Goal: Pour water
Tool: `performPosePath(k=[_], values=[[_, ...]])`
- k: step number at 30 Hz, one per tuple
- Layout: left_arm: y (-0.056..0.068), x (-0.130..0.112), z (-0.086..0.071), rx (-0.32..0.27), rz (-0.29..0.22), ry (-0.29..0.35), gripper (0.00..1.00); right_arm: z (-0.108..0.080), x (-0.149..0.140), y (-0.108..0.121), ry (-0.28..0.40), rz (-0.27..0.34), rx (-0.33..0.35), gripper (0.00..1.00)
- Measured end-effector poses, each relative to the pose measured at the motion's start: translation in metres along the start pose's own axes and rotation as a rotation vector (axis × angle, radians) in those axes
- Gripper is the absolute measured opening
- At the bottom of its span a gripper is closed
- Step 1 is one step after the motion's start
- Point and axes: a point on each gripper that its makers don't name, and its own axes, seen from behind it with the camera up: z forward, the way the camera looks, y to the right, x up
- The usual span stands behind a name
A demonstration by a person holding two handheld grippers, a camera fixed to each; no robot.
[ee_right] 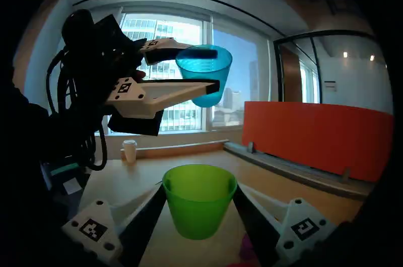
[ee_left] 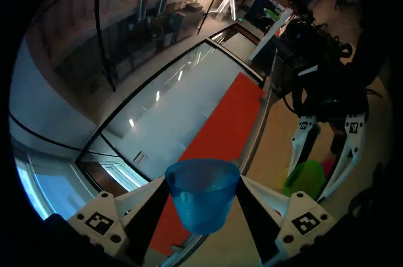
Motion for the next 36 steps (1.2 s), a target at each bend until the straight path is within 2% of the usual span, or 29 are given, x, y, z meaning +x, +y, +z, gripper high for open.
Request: performPosePath(k=[14,36], values=[[-0.002,0.009,0.002,0.004,0.100,0.004,0.86,0.006,0.003,0.001,0.000,-0.003,0.007,0.91],[-0.004,0.012,0.004,0.016,0.169,0.009,0.86,0.007,0.005,0.003,0.002,-0.010,0.007,0.91]])
